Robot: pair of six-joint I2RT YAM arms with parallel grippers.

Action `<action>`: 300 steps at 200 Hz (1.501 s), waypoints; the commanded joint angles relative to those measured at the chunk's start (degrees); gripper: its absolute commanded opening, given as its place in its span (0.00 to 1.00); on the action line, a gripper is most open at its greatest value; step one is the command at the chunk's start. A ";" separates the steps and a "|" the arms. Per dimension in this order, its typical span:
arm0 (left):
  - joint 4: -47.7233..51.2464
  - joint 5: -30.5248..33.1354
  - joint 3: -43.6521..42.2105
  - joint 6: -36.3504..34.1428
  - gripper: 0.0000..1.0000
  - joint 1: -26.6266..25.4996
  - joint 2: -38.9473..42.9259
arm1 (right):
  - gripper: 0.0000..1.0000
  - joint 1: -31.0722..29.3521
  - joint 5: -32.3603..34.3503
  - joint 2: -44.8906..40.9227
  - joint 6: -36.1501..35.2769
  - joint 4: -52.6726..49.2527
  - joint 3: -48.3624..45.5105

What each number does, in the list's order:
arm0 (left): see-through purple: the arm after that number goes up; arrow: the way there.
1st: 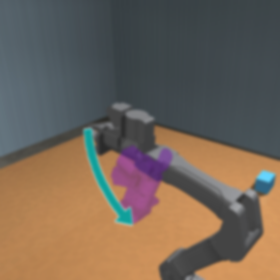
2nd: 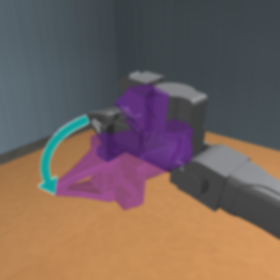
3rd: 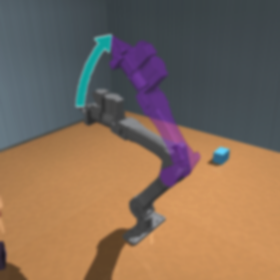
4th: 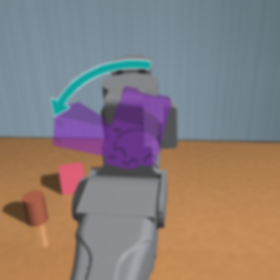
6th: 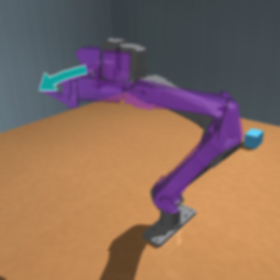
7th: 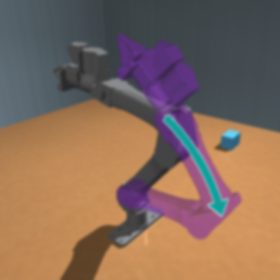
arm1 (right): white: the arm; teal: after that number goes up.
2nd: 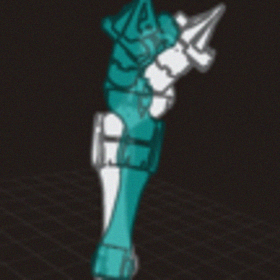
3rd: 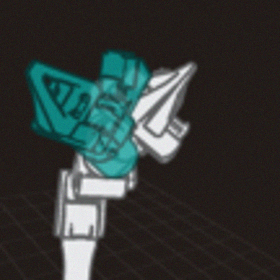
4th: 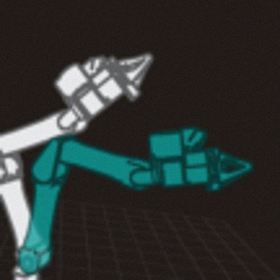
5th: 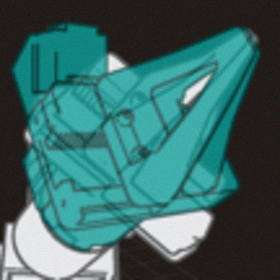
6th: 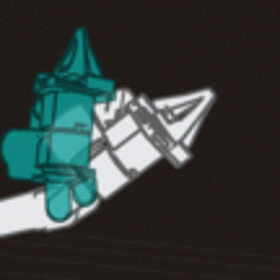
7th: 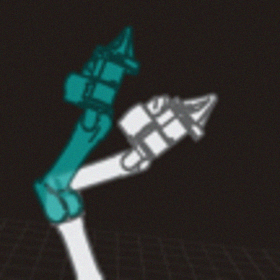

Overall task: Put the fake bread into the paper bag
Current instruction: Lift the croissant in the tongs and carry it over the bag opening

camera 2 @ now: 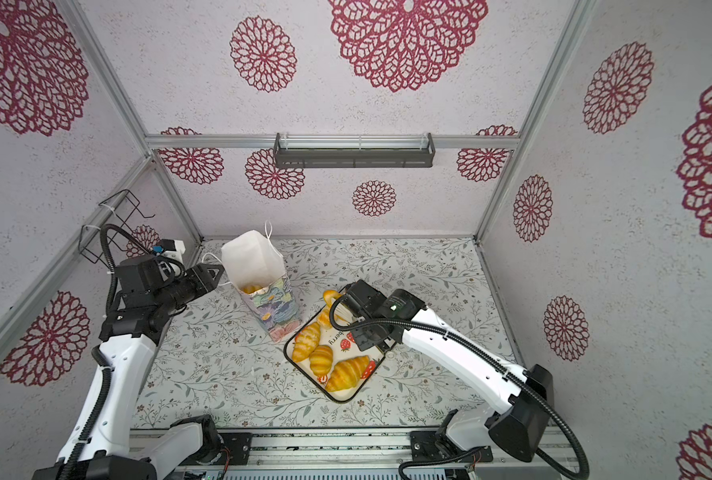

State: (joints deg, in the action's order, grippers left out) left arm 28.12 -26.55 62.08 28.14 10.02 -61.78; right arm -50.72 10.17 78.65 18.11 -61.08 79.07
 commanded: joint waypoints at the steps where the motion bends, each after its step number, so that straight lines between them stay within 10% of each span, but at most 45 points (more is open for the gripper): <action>1: -1.23 -0.54 -0.12 0.15 0.41 -0.25 -0.01 | 0.31 0.56 1.07 -2.01 0.25 1.05 3.18; 300: -1.05 -0.28 0.02 -0.12 0.35 -0.18 0.00 | 0.31 -2.05 -10.68 9.59 -5.31 12.87 32.75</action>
State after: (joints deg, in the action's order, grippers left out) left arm 28.14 -26.52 62.08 28.12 10.02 -61.84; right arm -51.75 0.73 88.20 14.48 -52.16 107.61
